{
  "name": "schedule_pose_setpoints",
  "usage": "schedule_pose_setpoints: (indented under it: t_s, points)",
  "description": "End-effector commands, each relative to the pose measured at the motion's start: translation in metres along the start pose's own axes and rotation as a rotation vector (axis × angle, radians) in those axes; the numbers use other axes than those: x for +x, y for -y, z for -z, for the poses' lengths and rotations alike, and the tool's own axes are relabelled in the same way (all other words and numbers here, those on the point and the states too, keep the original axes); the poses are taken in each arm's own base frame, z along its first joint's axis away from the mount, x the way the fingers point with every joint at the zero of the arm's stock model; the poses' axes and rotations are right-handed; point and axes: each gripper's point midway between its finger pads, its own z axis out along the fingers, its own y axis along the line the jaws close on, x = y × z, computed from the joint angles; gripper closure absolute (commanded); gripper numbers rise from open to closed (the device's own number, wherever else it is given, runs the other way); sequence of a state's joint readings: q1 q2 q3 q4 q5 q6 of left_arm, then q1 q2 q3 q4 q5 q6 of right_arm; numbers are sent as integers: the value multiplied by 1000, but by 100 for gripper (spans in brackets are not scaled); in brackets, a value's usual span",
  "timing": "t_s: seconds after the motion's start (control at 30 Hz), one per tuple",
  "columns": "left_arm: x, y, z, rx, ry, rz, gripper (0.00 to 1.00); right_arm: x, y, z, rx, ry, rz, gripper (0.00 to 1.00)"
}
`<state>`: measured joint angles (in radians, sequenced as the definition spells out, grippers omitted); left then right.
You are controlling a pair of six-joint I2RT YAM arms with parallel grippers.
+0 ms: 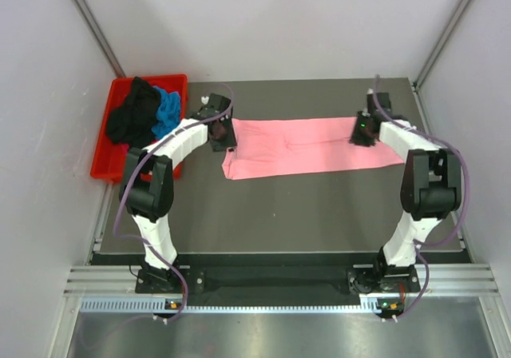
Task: Fold and stack the t-shirts
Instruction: Fold the tshirt
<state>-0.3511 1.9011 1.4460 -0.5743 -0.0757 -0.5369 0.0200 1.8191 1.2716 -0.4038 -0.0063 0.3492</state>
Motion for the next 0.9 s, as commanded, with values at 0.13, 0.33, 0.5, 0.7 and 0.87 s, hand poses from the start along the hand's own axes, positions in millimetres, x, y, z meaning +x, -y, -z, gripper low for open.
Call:
schedule_pose_setpoints:
  t_s: [0.13,0.33,0.5,0.7,0.87]
  points:
    - [-65,23,-4,199,92,-14,59,-12,-187,33,-526,114,322,74]
    - [-79,37,-29,279,104,-86,60,6,-247,13,-652,98,459,74]
    - [-79,43,-45,318,102,-116,61,17,-260,-9,-642,70,489,76]
    - [-77,45,-61,327,93,-134,62,27,-257,-31,-626,45,489,74]
    - [-75,46,-67,339,96,-141,62,38,-262,-37,-668,26,510,74]
